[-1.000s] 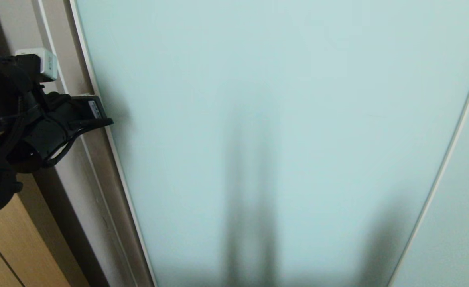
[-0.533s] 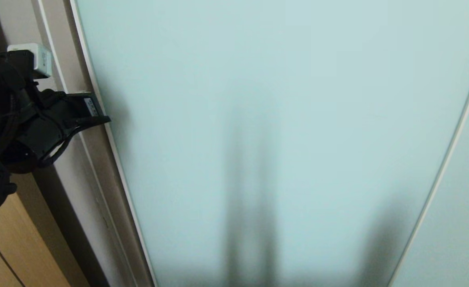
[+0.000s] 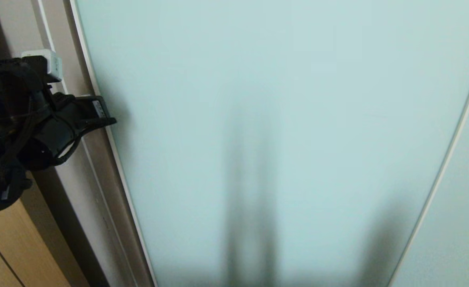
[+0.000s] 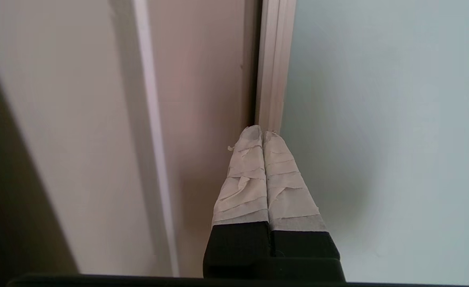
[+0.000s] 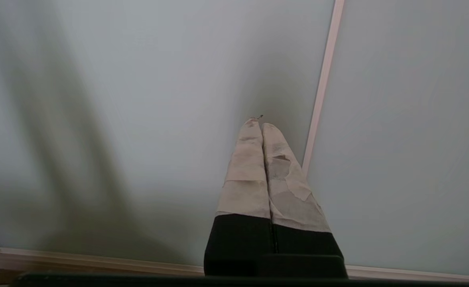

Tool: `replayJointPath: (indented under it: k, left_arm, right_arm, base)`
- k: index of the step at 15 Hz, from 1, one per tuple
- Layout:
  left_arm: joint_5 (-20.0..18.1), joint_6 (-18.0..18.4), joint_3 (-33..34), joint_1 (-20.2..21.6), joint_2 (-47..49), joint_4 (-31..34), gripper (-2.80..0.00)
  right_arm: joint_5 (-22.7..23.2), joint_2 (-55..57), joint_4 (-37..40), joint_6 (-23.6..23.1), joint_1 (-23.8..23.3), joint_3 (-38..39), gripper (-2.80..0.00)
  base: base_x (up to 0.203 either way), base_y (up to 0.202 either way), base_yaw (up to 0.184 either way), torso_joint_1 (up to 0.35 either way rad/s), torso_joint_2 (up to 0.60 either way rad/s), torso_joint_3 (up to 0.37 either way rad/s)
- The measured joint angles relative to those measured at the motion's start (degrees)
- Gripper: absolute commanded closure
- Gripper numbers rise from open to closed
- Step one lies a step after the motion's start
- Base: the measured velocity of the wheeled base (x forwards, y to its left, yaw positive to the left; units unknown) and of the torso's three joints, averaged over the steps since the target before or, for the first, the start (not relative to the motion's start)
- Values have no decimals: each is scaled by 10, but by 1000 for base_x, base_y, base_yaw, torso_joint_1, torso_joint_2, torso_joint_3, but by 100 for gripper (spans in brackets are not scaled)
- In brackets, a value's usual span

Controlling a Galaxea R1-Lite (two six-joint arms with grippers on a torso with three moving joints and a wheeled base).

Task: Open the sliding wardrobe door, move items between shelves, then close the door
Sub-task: Open the door

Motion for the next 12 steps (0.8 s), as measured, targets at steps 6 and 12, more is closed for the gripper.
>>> replayJointPath:
  k: [6,12]
  left_arm:
    - [22,1,-20,2,59,-68,0]
    - [14,3,-21,-1,89,-67,0]
  right_arm:
    - [0,0,0,0,0,0,0]
    - [0,0,0,0,0,0,0]
  base:
    - [0,0,0,0,0,0]
    - [0,0,0,0,0,0]
